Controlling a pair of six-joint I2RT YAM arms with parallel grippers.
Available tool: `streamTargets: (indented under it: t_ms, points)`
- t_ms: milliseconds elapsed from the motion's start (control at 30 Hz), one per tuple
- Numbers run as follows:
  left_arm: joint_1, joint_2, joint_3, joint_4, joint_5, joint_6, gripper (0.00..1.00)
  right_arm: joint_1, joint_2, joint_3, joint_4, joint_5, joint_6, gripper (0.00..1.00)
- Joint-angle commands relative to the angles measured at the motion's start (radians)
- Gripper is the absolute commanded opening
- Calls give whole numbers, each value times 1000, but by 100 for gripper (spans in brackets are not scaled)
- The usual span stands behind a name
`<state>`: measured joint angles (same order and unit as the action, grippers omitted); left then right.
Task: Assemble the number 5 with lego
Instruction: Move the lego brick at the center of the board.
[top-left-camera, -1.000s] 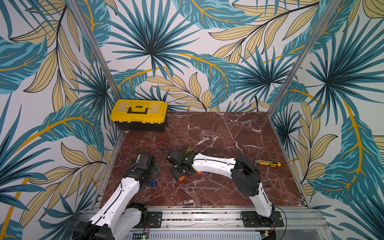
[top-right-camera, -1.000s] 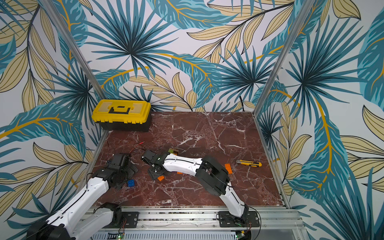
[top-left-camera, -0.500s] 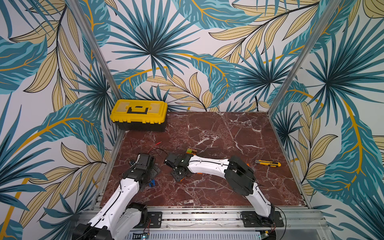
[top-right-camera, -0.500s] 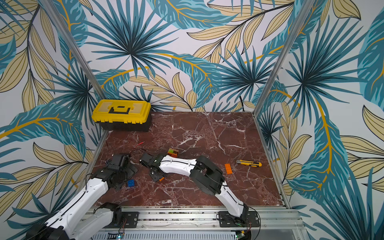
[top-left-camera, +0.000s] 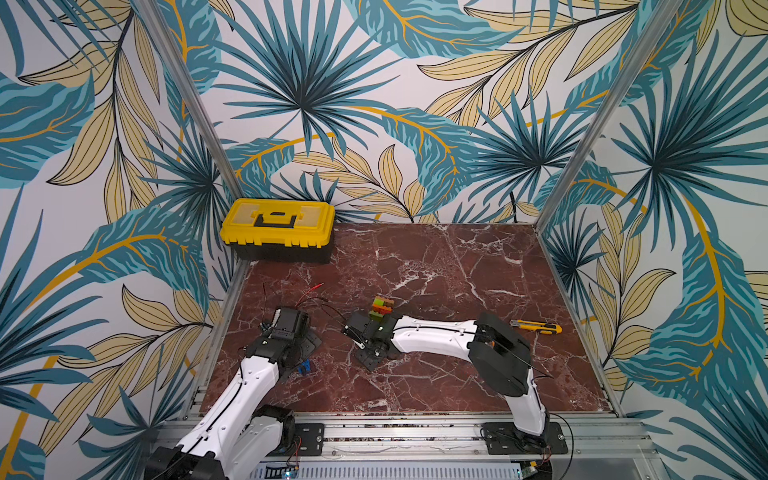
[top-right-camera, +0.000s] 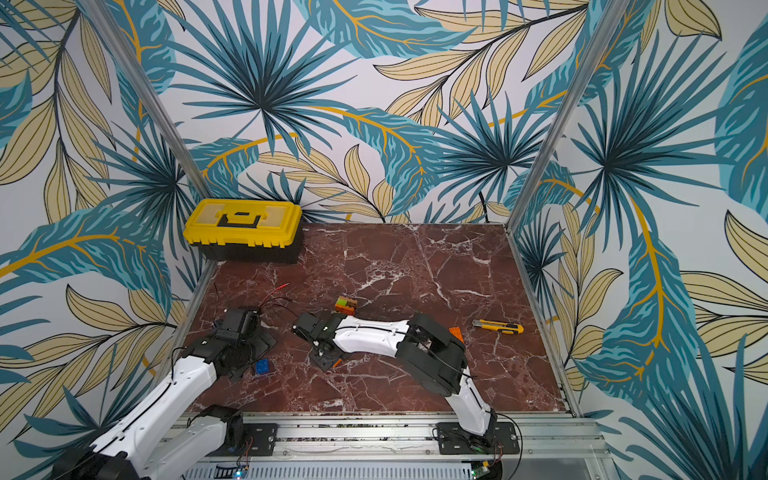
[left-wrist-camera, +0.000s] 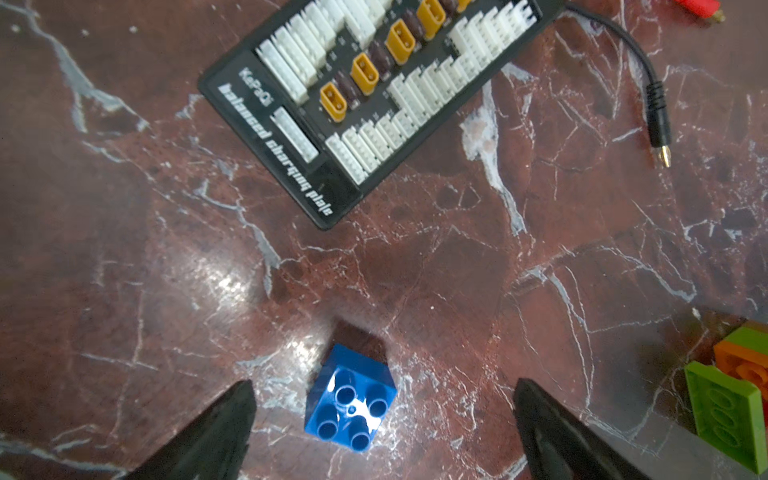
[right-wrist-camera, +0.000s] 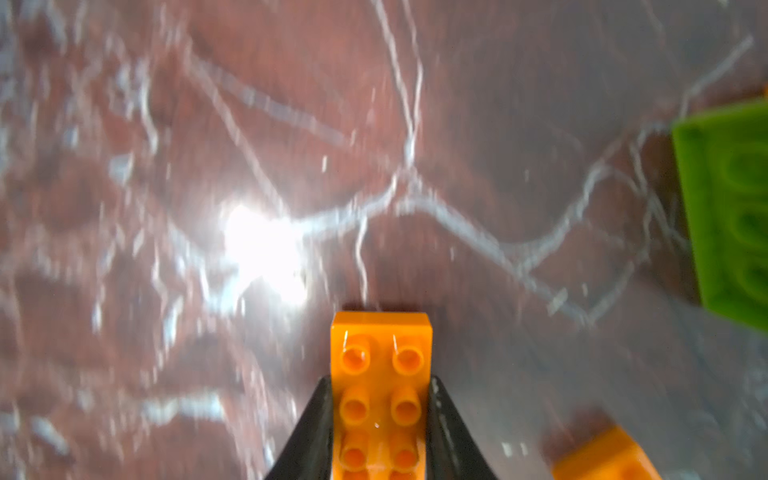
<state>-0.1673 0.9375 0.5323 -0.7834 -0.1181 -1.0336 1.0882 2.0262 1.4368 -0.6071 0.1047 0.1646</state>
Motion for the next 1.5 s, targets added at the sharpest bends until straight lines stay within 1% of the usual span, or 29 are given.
streamTargets:
  t_ms: [0, 33, 167, 300, 433, 633, 900, 1100, 1233, 1333, 1367, 1400, 1433, 1467]
  points:
    - [8, 26, -3, 38, 69, 54, 100, 1, -155, -152, 91, -28, -174, 21]
    - [8, 40, -2, 49, 97, 61, 100, 1, -196, -215, 117, -30, -222, 21]
    - [5, 94, 14, 66, 143, 96, 100, -7, -340, -414, 158, -58, -405, 21]
    - [-1, 144, 29, 72, 169, 117, 100, -28, -402, -517, 167, -106, -538, 18]
    - [-19, 186, 46, 56, 170, 125, 100, -54, -392, -500, 147, -171, -601, 17]
    - [-40, 201, 70, 11, 139, 139, 99, -76, -307, -430, 25, -170, -753, 17]
    - [-45, 203, 65, 13, 133, 158, 93, -114, -277, -418, 3, -185, -818, 20]
    - [-50, 216, 75, -16, 105, 169, 87, -117, -260, -421, -5, -170, -844, 29]
    - [-58, 215, 75, -24, 97, 167, 80, -116, -273, -417, 10, -147, -840, 39]
    - [-71, 211, 83, -50, 69, 148, 78, -116, -290, -400, -3, -143, -818, 50]
    - [-73, 210, 86, -57, 67, 143, 77, -117, -297, -397, -8, -146, -815, 52]
    - [-79, 208, 87, -63, 36, 138, 75, -117, -309, -397, -10, -149, -810, 55]
    - [-81, 207, 90, -68, 29, 135, 74, -116, -323, -400, -10, -150, -802, 57]
    - [-82, 205, 90, -69, 25, 135, 73, -116, -337, -400, -13, -152, -794, 57]
